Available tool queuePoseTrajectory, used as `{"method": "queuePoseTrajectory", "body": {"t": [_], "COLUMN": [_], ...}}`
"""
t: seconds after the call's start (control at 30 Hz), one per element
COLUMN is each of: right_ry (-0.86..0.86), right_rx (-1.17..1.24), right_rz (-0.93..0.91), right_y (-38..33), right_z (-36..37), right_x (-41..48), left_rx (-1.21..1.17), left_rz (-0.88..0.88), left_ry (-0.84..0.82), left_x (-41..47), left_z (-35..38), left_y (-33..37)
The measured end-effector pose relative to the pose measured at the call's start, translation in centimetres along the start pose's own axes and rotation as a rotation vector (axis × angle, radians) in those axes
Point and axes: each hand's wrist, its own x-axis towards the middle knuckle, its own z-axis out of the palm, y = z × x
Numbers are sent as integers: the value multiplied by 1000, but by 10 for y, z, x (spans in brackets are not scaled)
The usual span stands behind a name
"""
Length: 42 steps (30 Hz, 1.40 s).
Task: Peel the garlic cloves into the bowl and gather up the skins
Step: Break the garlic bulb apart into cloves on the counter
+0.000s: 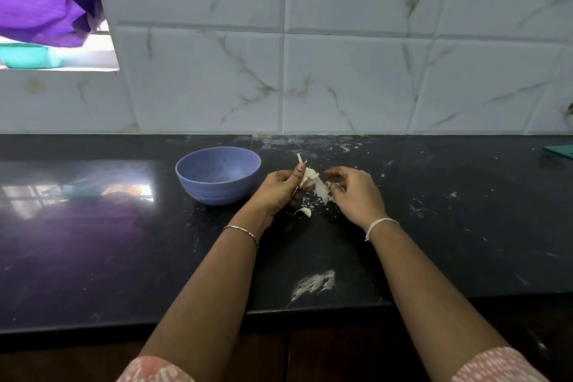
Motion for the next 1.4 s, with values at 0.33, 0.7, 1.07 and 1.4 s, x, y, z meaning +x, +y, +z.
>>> {"method": "queuePoseTrajectory", "body": {"t": [0.33,0.7,1.07,1.4], "right_ry": [-61,131,274,185], "right_rx": [549,472,239,202], "right_rz": [-111,36,119,148], "right_y": [-19,-14,-7,-8], "right_z": [7,4,-5,-5], "right_x": [-3,3,5,1], "left_rx": [219,302,320,233], "left_rz": [71,171,183,92], "left_ry": [-13,58,-38,-61], "left_x": [0,-1,2,9], "left_z": [2,4,2,-2], "left_y": [0,-9,-7,-13]}}
